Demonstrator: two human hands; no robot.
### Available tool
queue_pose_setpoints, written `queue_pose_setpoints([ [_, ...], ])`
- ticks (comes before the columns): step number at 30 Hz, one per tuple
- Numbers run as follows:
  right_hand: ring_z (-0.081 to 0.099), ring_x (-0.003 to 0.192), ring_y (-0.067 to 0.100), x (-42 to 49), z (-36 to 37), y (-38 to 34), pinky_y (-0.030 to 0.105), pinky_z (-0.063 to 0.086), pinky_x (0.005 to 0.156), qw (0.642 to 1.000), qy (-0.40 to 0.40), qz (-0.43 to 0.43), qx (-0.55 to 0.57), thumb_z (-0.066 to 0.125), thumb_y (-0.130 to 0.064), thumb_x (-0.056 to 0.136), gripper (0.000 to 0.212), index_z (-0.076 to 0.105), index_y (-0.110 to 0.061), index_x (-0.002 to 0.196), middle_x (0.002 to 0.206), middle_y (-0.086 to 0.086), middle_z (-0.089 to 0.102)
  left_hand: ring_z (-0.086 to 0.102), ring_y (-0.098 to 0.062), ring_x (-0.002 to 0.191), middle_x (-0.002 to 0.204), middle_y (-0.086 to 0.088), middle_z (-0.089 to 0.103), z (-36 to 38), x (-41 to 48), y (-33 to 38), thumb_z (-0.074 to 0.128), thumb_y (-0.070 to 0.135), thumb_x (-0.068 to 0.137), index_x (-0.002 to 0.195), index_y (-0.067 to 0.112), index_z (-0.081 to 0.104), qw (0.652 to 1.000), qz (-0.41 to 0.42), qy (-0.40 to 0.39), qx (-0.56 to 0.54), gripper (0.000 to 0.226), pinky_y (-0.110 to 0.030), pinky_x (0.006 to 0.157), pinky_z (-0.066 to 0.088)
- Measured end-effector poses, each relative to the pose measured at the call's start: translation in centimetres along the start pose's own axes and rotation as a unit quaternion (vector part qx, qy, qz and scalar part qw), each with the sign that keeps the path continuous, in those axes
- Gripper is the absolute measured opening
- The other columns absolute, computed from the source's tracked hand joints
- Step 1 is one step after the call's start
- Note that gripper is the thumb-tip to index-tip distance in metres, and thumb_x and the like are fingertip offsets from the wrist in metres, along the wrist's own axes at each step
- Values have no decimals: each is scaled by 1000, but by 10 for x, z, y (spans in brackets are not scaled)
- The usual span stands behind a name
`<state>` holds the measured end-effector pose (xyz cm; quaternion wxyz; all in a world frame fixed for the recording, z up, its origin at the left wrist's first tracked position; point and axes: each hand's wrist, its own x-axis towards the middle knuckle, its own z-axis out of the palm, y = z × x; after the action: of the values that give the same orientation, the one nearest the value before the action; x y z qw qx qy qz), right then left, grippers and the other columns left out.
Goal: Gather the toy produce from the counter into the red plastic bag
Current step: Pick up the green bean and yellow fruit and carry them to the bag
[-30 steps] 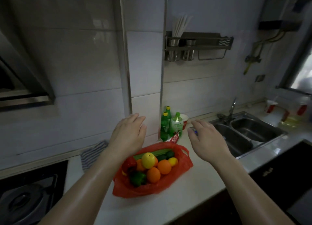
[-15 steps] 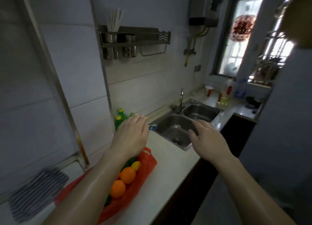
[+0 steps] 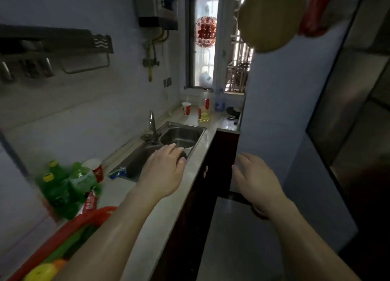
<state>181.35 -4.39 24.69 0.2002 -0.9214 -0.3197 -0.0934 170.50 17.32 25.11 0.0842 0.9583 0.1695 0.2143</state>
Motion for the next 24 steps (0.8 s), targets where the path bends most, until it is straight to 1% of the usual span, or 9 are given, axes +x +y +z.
queue_pose_setpoints([
  [3,38,130,22,5,-13,32,36,35,106,1000,7,19,0,37,-38,98,49,45,-9,137,142,6,44,32,-15,139,150,2,40,16,19,29,34,40,100,140,27,45,1000,13,-1,-7,43,-34,113,25],
  [7,45,118,26,11,-27,68,35,38,97,999,17,41,-9,40,-32,99,39,54,-4,122,128,10,54,31,-16,140,151,0,39,32,39,62,34,36,101,141,23,44,998,53,-14,-29,43,-34,115,23],
  [9,44,121,25,11,-27,87,33,36,98,998,17,59,-6,40,-32,99,42,52,-4,127,132,10,52,34,-16,137,147,-1,44,40,49,76,35,34,101,138,21,47,996,72,-14,-42,41,-33,113,25],
  [12,38,130,24,11,-26,116,31,32,105,996,12,86,-15,39,-37,98,51,42,-9,140,142,6,45,34,-16,138,148,0,42,58,67,92,36,35,100,141,20,46,994,86,-31,-56,45,-34,114,25],
  [14,37,131,24,11,-26,131,32,30,106,994,6,101,-27,39,-38,98,52,41,-9,141,144,6,43,34,-16,139,149,-1,41,70,80,101,36,37,100,141,21,45,992,98,-45,-69,46,-35,115,25],
  [16,39,130,26,14,-27,144,32,31,105,992,9,120,-37,40,-36,98,50,43,-8,139,142,7,45,32,-16,140,151,-1,39,81,93,112,36,38,100,142,22,44,989,110,-55,-79,46,-35,116,24],
  [19,45,122,29,21,-28,160,35,37,98,989,24,140,-46,42,-34,97,44,50,-10,132,132,7,52,29,-13,141,153,4,35,97,113,128,35,39,101,144,27,41,987,125,-57,-85,45,-33,115,19],
  [21,46,122,29,28,-29,169,33,35,99,985,33,158,-60,44,-32,97,43,50,-9,132,132,8,53,27,-12,142,154,5,33,107,129,135,35,39,102,145,28,39,983,143,-64,-94,45,-31,114,18],
  [24,47,118,29,39,-30,182,33,36,97,978,52,189,-70,48,-28,96,38,53,-7,128,128,11,55,32,-14,138,150,2,39,121,157,146,37,35,102,143,22,42,974,184,-73,-112,43,-28,112,23],
])
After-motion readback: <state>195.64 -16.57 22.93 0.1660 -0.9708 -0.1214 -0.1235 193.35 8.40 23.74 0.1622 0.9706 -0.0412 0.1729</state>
